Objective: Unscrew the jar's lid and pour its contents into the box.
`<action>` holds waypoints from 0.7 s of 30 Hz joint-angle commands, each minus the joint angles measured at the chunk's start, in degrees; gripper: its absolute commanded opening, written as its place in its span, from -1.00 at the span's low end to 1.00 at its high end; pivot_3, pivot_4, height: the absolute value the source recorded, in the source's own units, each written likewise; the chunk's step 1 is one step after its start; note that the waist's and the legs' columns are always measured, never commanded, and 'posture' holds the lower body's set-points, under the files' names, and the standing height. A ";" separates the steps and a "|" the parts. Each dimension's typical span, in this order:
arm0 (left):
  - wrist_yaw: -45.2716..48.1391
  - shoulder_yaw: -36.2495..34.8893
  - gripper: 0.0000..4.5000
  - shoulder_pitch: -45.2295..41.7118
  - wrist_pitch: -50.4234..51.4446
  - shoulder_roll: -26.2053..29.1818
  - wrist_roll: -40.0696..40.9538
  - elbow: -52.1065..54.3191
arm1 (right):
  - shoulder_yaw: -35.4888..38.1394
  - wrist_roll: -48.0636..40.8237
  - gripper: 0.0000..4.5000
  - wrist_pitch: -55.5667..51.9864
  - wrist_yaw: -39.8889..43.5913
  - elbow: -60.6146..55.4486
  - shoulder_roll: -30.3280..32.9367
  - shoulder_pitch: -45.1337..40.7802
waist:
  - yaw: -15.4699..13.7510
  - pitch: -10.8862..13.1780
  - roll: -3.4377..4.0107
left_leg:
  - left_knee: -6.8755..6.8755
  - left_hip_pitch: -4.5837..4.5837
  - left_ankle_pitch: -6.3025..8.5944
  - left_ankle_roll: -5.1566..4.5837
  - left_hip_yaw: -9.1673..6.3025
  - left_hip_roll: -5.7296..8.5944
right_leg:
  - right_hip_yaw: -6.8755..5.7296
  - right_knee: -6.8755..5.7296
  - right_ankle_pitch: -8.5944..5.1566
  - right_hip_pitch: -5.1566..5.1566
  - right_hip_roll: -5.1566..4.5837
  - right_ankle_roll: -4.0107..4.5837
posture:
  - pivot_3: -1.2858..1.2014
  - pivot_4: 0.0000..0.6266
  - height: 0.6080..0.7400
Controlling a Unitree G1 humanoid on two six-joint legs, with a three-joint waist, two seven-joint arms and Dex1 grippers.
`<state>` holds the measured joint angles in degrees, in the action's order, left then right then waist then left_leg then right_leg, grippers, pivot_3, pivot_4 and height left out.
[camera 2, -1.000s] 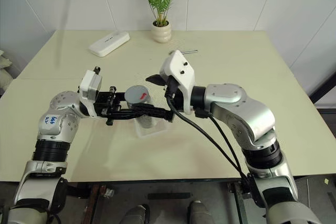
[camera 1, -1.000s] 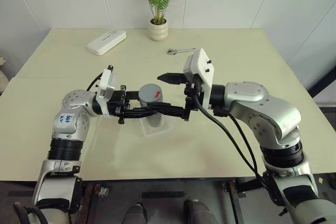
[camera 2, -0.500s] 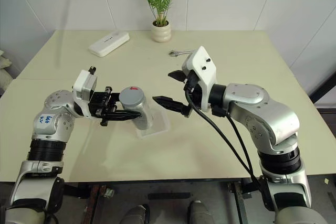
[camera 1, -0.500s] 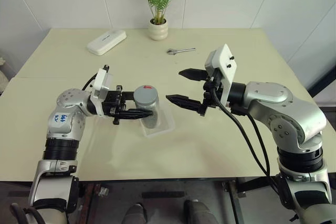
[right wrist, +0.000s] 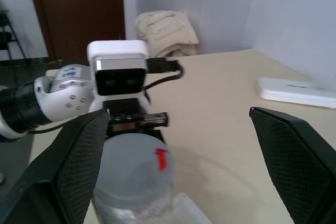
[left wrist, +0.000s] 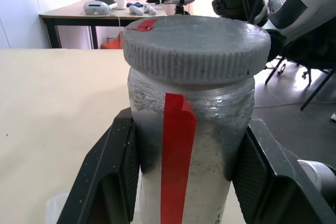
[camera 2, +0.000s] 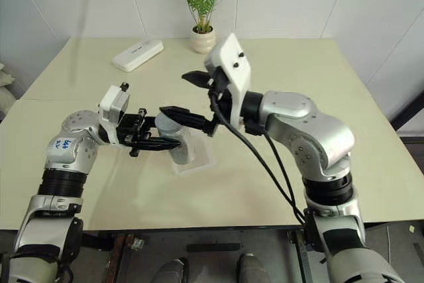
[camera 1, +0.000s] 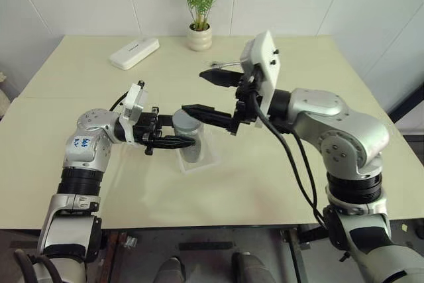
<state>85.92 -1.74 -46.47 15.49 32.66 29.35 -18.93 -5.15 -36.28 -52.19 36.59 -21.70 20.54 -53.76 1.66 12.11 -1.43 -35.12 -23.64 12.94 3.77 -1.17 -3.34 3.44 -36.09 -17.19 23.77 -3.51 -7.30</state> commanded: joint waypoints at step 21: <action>0.77 -0.54 -0.12 -1.21 -1.58 0.38 0.53 0.90 | -6.14 4.97 0.99 6.74 2.17 5.52 -5.38 -1.56 | 0.04 0.00 0.00 | -0.03 0.02 0.00 0.00 0.02 -0.05 | 0.00 -0.15 -0.02 0.05 0.05 0.03 | 0.03 -0.52 1.00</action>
<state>85.92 -1.22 -46.80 14.69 32.65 29.15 -18.95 -11.36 -31.52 -46.75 38.58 -15.21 15.73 -53.90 1.70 12.11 -1.43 -35.15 -23.62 12.94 3.77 -1.15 -3.39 3.45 -36.23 -17.21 23.82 -3.46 -7.27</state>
